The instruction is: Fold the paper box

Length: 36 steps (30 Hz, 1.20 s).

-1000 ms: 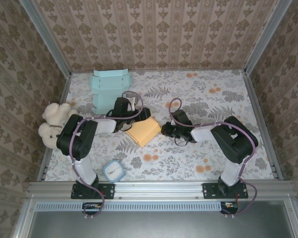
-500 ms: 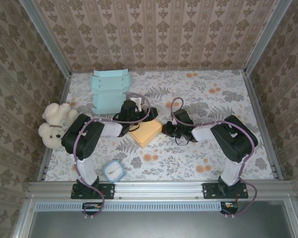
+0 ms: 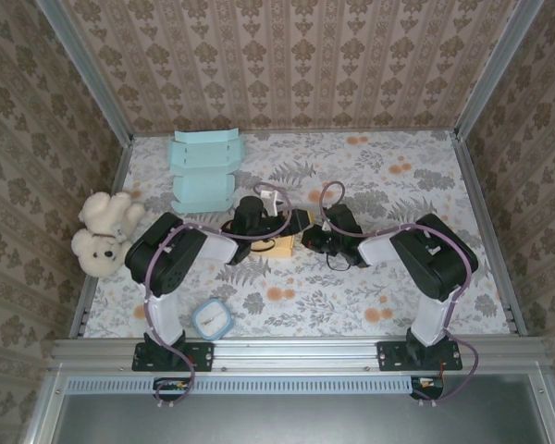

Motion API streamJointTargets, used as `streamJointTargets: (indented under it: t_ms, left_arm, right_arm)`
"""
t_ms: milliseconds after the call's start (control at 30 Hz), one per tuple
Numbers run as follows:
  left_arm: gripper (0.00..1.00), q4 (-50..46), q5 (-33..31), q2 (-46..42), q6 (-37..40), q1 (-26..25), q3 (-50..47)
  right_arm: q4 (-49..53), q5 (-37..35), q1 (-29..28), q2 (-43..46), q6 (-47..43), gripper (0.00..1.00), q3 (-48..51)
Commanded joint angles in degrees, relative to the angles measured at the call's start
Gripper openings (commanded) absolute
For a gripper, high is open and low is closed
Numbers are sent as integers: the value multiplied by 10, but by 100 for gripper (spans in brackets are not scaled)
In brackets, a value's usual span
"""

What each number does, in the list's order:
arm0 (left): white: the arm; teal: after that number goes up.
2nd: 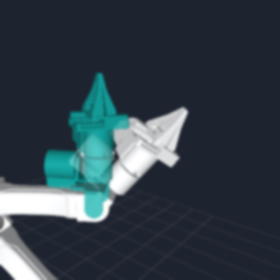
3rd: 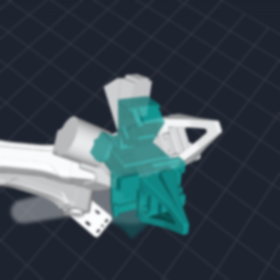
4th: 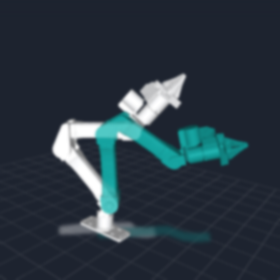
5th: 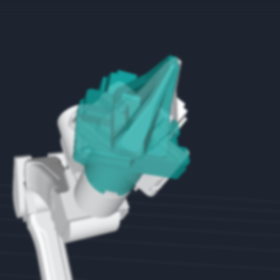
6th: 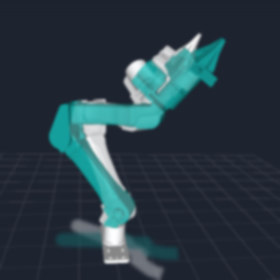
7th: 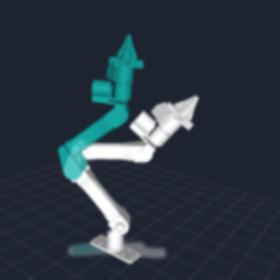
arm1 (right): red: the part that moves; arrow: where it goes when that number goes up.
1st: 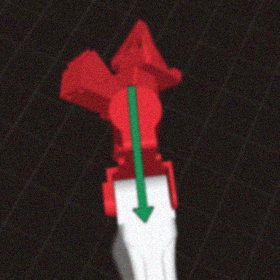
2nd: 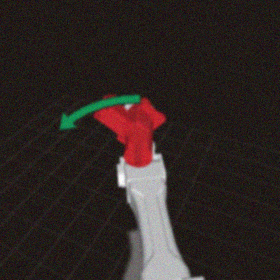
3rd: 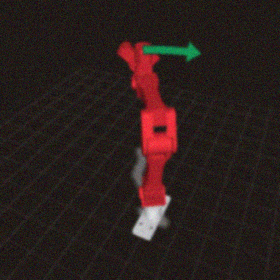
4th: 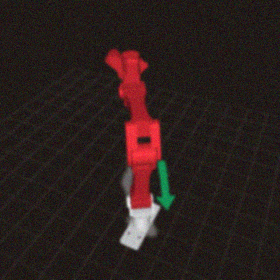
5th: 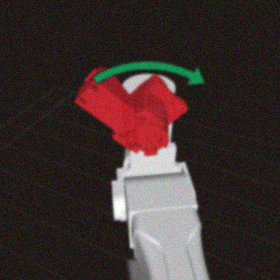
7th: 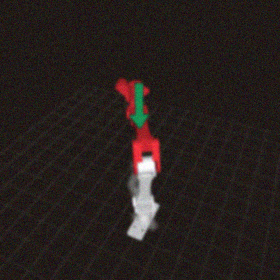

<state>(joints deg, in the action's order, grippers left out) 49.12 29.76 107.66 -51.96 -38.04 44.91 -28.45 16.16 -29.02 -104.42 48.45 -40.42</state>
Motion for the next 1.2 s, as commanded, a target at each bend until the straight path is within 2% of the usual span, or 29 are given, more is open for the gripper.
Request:
streamJointTargets:
  t_ms: [0,300,500,633,867,1167]
  left_arm:
    - [66,-133,-37,-34,21,19,-11]
    - [69,-296,-110,-133,113,55,57]
    - [71,-369,-108,-100,177,130,110]
    - [70,-375,-85,-59,184,170,126]
    - [70,-378,-88,-24,194,188,128]
    - [70,-344,-83,-34,183,192,76]
  right_arm:
    - [8,-48,10,21,6,0,29]
    - [20,-77,-5,89,-6,0,81]
    - [26,-96,-73,92,-5,0,81]
    - [35,-114,-126,88,1,0,60]
    - [67,-131,-190,65,-1,0,-6]
    - [68,-144,-205,-6,3,0,-72]
